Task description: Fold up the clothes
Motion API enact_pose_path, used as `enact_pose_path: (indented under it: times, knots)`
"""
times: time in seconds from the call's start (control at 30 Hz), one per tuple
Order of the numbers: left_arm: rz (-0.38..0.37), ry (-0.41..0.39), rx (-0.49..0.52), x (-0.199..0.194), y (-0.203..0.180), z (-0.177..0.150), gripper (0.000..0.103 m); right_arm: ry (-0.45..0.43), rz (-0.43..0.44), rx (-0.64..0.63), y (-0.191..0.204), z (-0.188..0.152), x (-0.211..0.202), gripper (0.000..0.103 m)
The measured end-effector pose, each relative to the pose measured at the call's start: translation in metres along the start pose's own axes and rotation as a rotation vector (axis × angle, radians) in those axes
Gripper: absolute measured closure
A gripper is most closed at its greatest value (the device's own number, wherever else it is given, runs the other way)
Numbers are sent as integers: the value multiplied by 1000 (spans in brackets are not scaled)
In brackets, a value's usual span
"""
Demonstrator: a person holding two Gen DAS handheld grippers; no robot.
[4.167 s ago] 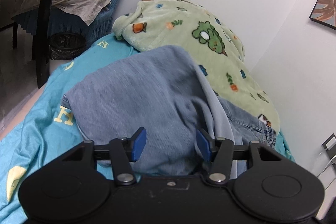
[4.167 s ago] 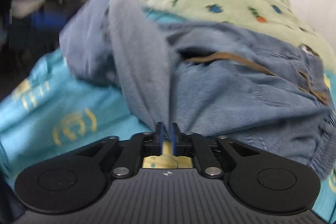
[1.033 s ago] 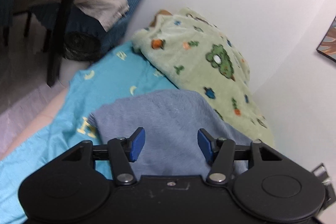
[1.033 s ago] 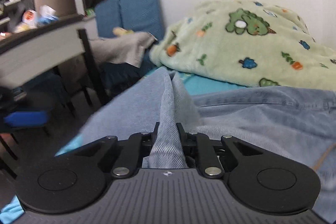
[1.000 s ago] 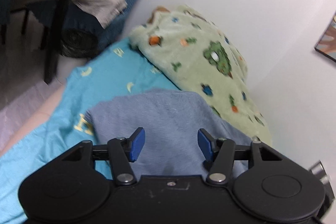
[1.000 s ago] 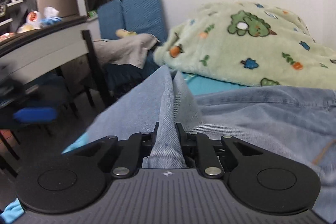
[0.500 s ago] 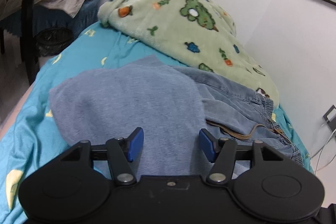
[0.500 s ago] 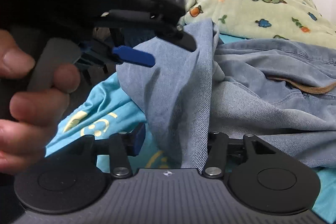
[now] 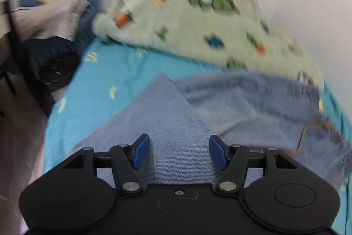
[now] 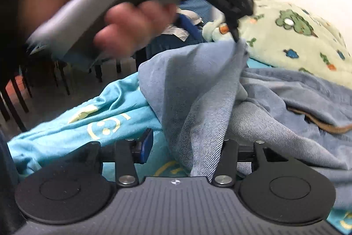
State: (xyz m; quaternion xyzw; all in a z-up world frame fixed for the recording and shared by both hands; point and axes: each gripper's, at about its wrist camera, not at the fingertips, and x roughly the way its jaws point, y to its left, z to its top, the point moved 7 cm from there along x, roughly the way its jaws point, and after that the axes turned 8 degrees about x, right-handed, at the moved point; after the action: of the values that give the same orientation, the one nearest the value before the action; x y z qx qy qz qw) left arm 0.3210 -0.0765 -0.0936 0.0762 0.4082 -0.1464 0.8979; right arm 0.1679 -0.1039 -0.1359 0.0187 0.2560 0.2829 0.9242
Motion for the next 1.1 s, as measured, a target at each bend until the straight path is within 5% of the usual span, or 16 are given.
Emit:
enact_pose_path:
  times: [0.13, 0.2, 0.4, 0.53, 0.7, 0.77, 0.83, 0.87, 1.1]
  knots:
    - [40, 113, 97, 37, -1, 14, 46, -10, 4, -20, 0, 0, 5, 53]
    - [80, 152, 71, 50, 9, 19, 46, -16, 6, -24, 0, -1, 8, 53]
    - [13, 194, -89, 67, 33, 31, 46, -51, -8, -97, 11, -1, 8, 52]
    - [-6, 216, -46, 75, 22, 40, 46, -78, -60, -258, 25, -3, 7, 53]
    - [-1, 265, 33, 84, 3, 42, 46, -78, -84, -302, 28, -4, 10, 53]
    - [56, 281, 100, 88, 0, 38, 55, -82, -85, -301, 27, -3, 11, 53]
    - [61, 272, 116, 87, 5, 35, 92, -86, -86, -298, 27, -3, 11, 53]
    - [46, 263, 100, 84, 9, 34, 98, -88, -88, -296, 27, -3, 11, 53]
    - [98, 108, 12, 29, 58, 65, 101, -123, -87, -251, 26, 6, 6, 53]
